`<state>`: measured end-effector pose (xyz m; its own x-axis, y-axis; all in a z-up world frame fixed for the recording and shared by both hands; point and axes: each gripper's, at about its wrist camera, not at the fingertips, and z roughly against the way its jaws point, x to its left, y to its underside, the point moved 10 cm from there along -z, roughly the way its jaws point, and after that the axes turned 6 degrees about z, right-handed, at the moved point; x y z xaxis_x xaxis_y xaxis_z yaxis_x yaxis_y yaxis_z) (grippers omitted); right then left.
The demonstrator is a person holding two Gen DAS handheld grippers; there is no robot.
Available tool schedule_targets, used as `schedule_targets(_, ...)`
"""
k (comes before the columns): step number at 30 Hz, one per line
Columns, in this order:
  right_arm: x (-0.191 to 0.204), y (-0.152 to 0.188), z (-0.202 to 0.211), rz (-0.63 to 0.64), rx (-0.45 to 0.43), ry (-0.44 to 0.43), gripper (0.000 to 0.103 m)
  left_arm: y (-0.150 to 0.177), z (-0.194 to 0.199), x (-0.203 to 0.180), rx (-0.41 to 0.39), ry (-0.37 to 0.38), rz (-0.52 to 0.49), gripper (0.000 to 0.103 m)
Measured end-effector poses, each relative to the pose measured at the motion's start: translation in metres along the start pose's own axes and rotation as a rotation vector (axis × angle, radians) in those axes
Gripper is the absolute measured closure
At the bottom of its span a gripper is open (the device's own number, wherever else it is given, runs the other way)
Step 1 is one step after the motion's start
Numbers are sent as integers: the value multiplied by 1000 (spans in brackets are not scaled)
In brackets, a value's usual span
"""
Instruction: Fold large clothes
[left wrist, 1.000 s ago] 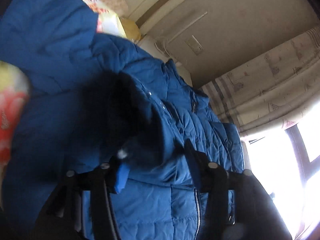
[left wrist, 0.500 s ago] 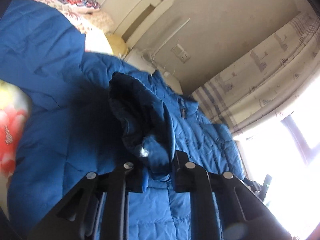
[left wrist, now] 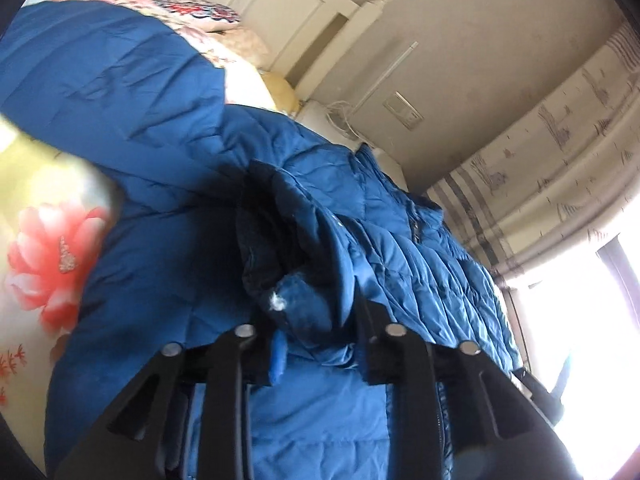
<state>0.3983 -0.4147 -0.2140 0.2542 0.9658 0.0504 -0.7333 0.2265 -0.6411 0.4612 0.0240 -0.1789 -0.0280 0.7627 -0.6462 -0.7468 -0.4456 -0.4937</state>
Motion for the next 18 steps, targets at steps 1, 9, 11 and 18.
schedule_targets(1,2,4,5,7,9,-12,34,-3,2,1,-14,2,7,69)
schedule_targets(9,1,-27,70,9,-168,-22,45,-33,76,-27,-378,66,-68,29)
schedule_targets(11,21,-50,70,60,-207,-21,57,-27,70,-41,-354,87,-125,25)
schedule_targets(18,83,-51,-11,226,-10,-41,63,6,-1,-37,-69,-63,-203,25)
